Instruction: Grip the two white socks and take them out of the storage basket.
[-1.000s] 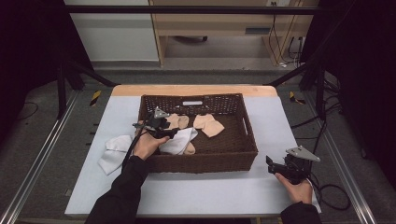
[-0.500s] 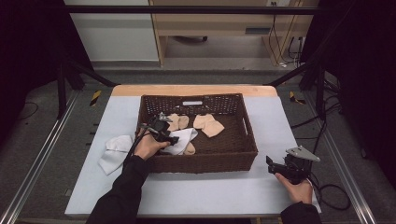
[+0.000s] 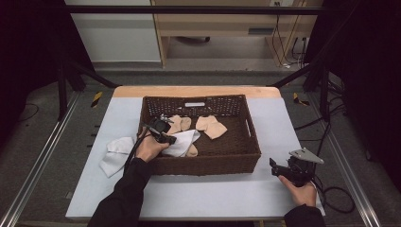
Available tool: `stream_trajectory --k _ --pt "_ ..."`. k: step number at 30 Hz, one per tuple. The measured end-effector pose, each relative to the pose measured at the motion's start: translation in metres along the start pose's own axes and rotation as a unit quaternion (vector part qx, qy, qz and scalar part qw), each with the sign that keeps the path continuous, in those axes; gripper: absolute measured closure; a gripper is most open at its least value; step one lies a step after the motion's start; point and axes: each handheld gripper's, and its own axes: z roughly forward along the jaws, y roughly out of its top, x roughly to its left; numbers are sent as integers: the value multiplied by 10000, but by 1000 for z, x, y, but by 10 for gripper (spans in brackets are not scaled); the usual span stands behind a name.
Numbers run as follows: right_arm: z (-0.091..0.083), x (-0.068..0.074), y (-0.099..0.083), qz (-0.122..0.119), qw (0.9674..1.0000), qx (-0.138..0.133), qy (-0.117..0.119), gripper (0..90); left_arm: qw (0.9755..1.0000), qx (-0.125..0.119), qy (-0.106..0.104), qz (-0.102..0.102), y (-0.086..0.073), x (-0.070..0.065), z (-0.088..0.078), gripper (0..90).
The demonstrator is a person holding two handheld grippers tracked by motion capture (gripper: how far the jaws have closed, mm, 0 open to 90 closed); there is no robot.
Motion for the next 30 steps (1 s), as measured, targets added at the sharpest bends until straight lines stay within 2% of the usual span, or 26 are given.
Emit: stream_trajectory --k 1,2,3,4,7,9,10,12,16,20,23,30 --pt "0 0 0 2 10000 -1 2 105 9999 -53 105 12 0 1 0 816" --pt "0 0 0 0 10000 -3 2 105 9996 -142 237 76 0 2 0 706" --pt "0 0 0 0 10000 0 4 105 9993 -236 293 81 0 3 1 586" --pt "0 0 0 -3 10000 1 -3 105 9993 -264 257 77 0 4 3 515" --pt "1 0 0 -13 10000 13 -7 105 9995 -152 208 169 -1 5 9 366" --pt "1 1 0 -14 10000 26 3 105 9996 -139 176 155 0 5 11 361" --pt "1 1 0 -19 10000 26 4 105 9998 -108 122 123 -1 6 11 369" --pt "1 1 0 -14 10000 31 4 105 9999 -78 3 70 -1 5 11 459" --pt "1 1 0 -15 10000 38 -4 105 9999 27 49 133 -1 3 9 630" --pt "1 0 0 -24 10000 30 -4 105 9999 127 63 68 -1 3 5 804" --pt "1 0 0 -29 10000 25 -15 105 9999 94 94 74 0 3 2 855" --pt "0 0 0 -27 10000 26 -20 106 9991 -389 115 -76 0 3 -9 881"
